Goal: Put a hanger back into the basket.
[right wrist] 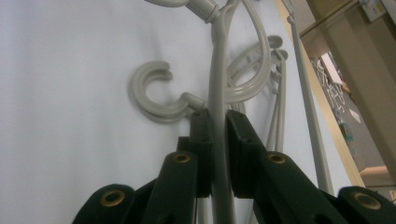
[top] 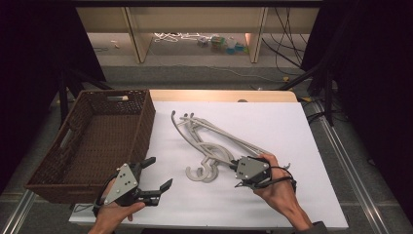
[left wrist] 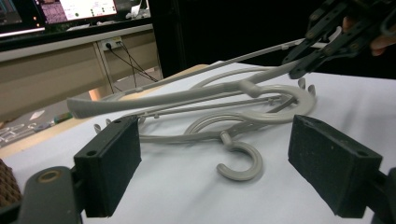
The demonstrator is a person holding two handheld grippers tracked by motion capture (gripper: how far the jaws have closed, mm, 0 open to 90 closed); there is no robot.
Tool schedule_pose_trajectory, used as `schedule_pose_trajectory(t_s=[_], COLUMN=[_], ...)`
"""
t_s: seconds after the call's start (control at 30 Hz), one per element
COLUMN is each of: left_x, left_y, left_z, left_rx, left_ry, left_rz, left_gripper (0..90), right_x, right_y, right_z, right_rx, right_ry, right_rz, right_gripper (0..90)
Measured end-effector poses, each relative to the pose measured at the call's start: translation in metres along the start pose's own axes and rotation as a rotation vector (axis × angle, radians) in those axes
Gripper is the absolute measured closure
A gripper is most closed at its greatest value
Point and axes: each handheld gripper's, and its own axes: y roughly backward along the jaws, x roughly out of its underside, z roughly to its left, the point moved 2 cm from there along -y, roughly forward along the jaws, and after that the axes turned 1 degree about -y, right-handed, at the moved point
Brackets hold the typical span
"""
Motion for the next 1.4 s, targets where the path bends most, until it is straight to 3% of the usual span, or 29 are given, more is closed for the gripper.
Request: schedule_pose_trajectory(t_s=[0.07,0.17,0.2,0.27,0.33,0.4,0.47,0.6,0.67,0.77,0.87,1.0,1.1,1.2,1.27,1.33,1.4], left_x=[-0.003,-0.002,-0.004,-0.006,-0.012,-0.014,-0.014,-0.013,-0.014,-0.017,-0.019,-0.015,-0.012,-0.01,-0.007,-0.005,-0.001], left_y=[0.0,-0.007,-0.012,-0.014,-0.019,-0.024,-0.031,-0.044,-0.048,-0.054,-0.059,-0.066,-0.068,-0.069,-0.072,-0.073,-0.076], left_z=[0.006,0.011,0.01,0.009,0.005,0.002,0.0,-0.003,-0.005,-0.012,-0.017,-0.018,-0.016,-0.016,-0.018,-0.019,-0.02], left_rx=[-0.01,-0.015,-0.016,-0.012,0.009,0.036,0.059,0.096,0.105,0.116,0.12,0.177,0.187,0.207,0.231,0.239,0.259], left_ry=[0.007,-0.01,0.004,0.004,-0.052,-0.072,-0.087,-0.151,-0.186,-0.324,-0.385,-0.38,-0.391,-0.419,-0.461,-0.453,-0.47], left_rz=[-0.024,0.009,0.036,0.031,0.037,0.058,0.084,0.131,0.146,0.197,0.208,0.22,0.234,0.244,0.264,0.278,0.305], left_gripper=[16.9,17.7,18.8,20.9,21.0,21.5,22.2,22.9,23.5,24.9,25.6,27.5,30.1,32.1,35.0,36.9,38.4], right_x=[-0.001,0.0,0.001,0.001,0.001,0.0,-0.001,-0.001,0.0,0.0,0.0,-0.002,-0.002,-0.003,-0.004,-0.004,-0.004], right_y=[0.006,0.013,0.017,0.018,0.02,0.021,0.023,0.026,0.026,0.028,0.028,0.026,0.026,0.026,0.027,0.027,0.025], right_z=[0.005,0.012,0.016,0.02,0.022,0.026,0.026,0.028,0.027,0.029,0.03,0.032,0.033,0.032,0.032,0.032,0.033], right_rx=[-0.008,-0.05,-0.067,-0.08,-0.086,-0.095,-0.093,-0.109,-0.112,-0.122,-0.127,-0.145,-0.155,-0.168,-0.181,-0.184,-0.18], right_ry=[0.012,0.007,0.002,0.013,0.009,-0.014,-0.003,-0.017,0.002,-0.026,-0.034,-0.027,-0.022,-0.034,-0.032,-0.032,0.003], right_rz=[-0.014,-0.053,-0.063,-0.067,-0.069,-0.084,-0.095,-0.099,-0.105,-0.107,-0.105,-0.11,-0.108,-0.125,-0.134,-0.131,-0.118], right_gripper=[82.3,82.4,82.4,82.4,82.4,82.4,82.3,82.3,82.4,82.3,82.4,82.3,82.3,82.2,82.0,82.0,82.1])
